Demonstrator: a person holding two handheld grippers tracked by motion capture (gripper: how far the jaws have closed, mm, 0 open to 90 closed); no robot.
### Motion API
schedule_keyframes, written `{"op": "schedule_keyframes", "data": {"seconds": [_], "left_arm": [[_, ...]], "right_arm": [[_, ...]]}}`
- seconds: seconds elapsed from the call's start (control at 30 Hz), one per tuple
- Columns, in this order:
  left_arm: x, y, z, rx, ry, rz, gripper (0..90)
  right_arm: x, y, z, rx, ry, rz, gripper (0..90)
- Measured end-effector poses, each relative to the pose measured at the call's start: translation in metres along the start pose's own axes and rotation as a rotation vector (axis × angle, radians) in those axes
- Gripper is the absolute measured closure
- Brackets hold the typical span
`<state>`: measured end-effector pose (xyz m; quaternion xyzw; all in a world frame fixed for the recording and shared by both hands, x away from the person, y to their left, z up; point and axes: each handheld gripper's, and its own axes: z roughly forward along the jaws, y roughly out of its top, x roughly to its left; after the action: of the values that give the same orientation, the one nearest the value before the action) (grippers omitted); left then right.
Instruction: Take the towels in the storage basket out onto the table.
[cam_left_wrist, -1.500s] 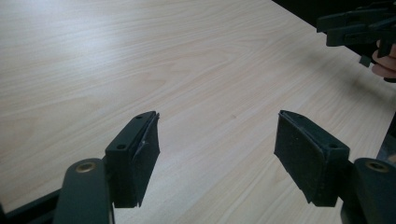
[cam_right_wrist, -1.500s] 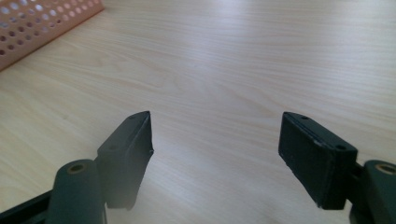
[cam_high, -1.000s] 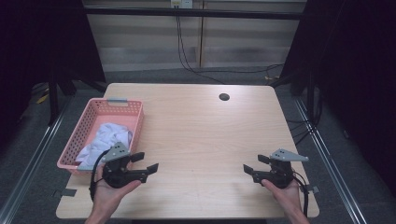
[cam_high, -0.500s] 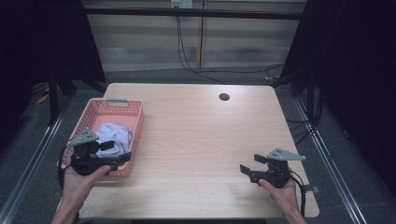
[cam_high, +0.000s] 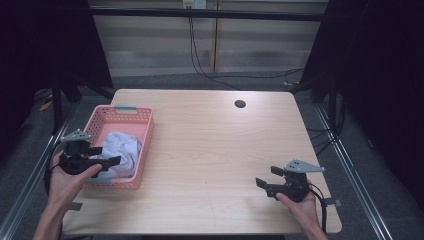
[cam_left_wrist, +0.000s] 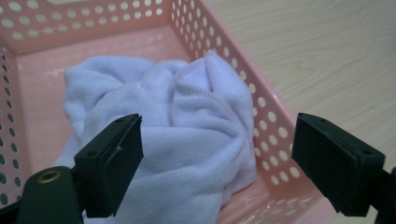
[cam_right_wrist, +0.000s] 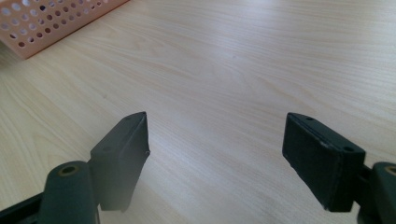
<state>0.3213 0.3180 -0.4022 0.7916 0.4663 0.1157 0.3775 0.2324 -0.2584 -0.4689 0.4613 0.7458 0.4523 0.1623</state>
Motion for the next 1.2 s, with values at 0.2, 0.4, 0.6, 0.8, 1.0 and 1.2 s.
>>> {"op": "schedule_keyframes", "data": {"seconds": [0.2, 0.4, 0.6, 0.8, 1.0, 1.2], "left_arm": [[0.013, 0.007, 0.007, 0.028, 0.010, 0.023, 19.9], [0.025, 0.010, 0.019, 0.104, 0.007, -0.008, 16.7], [0.038, 0.013, 0.035, 0.191, -0.019, -0.032, 16.7], [0.033, 0.020, 0.047, 0.290, -0.015, -0.048, 12.8], [0.028, 0.023, 0.064, 0.391, 0.026, -0.010, 2.9], [0.033, 0.021, 0.076, 0.452, 0.049, 0.001, 0.2]], "right_arm": [[0.002, 0.000, 0.003, 0.012, 0.014, -0.008, 23.1], [0.003, -0.001, 0.003, 0.007, 0.028, -0.021, 22.7], [0.002, -0.001, 0.003, -0.004, 0.041, -0.017, 22.2], [0.001, -0.001, 0.004, 0.002, 0.066, -0.008, 21.2], [0.001, -0.002, 0.006, 0.014, 0.081, -0.010, 20.9], [0.000, -0.003, 0.005, 0.021, 0.079, -0.009, 21.1]]}}
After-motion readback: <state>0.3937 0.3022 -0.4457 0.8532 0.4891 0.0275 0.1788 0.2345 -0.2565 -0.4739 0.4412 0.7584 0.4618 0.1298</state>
